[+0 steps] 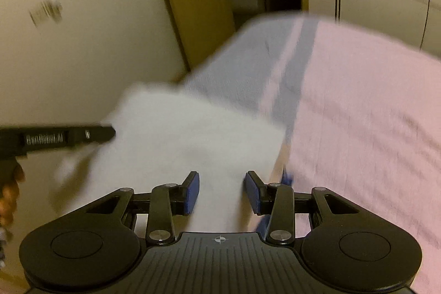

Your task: Fold clothes

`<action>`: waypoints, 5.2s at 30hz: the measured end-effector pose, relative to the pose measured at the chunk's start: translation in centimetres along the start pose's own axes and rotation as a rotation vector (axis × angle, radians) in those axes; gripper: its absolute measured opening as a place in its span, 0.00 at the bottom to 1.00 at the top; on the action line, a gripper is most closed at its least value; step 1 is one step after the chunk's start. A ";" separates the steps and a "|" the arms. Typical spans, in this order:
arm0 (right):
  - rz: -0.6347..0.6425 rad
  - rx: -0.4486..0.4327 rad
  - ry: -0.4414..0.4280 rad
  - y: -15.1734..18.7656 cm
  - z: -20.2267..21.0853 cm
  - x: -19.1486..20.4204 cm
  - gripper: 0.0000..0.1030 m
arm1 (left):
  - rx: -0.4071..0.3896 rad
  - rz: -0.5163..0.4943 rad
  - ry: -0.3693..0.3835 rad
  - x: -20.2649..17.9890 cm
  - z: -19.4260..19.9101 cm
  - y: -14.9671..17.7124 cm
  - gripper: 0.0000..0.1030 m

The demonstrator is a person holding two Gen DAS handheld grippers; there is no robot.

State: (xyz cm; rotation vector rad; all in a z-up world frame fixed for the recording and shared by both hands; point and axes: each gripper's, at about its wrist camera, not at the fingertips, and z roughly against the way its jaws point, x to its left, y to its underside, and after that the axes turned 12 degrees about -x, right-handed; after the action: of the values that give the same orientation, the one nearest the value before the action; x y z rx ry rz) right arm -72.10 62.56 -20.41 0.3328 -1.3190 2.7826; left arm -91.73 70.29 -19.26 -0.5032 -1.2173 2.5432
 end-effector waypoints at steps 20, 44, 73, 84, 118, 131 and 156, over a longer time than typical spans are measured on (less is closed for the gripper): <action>-0.147 -0.020 0.045 -3.3 -4.7 -3.6 0.40 | 0.018 0.005 0.046 1.0 -6.6 -2.6 0.14; 0.055 0.167 -0.046 1.3 6.8 3.0 0.40 | 0.133 0.130 -0.298 -3.8 9.6 1.9 0.35; 0.072 0.174 0.019 1.8 12.9 2.5 0.40 | 0.156 0.025 -0.402 -10.9 14.4 3.4 0.40; 0.089 0.175 0.012 3.0 15.1 2.4 0.40 | 0.155 0.013 -0.420 -12.5 16.2 4.7 0.40; 0.391 0.171 -0.264 6.6 24.5 -6.6 0.40 | -0.016 0.298 -0.825 -29.3 25.4 13.9 0.58; 0.448 0.220 -0.330 6.0 23.6 -12.2 0.42 | -0.007 0.461 -0.802 -35.6 22.2 14.5 0.58; 0.463 0.261 -0.352 2.6 15.0 -13.3 0.52 | 0.102 0.500 -0.839 -31.9 14.1 13.2 0.58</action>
State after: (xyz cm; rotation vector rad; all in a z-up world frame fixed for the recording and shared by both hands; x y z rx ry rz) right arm -56.85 50.03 -15.97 0.6257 -1.2168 3.4265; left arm -70.23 40.08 -15.33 0.4007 -1.2879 3.3884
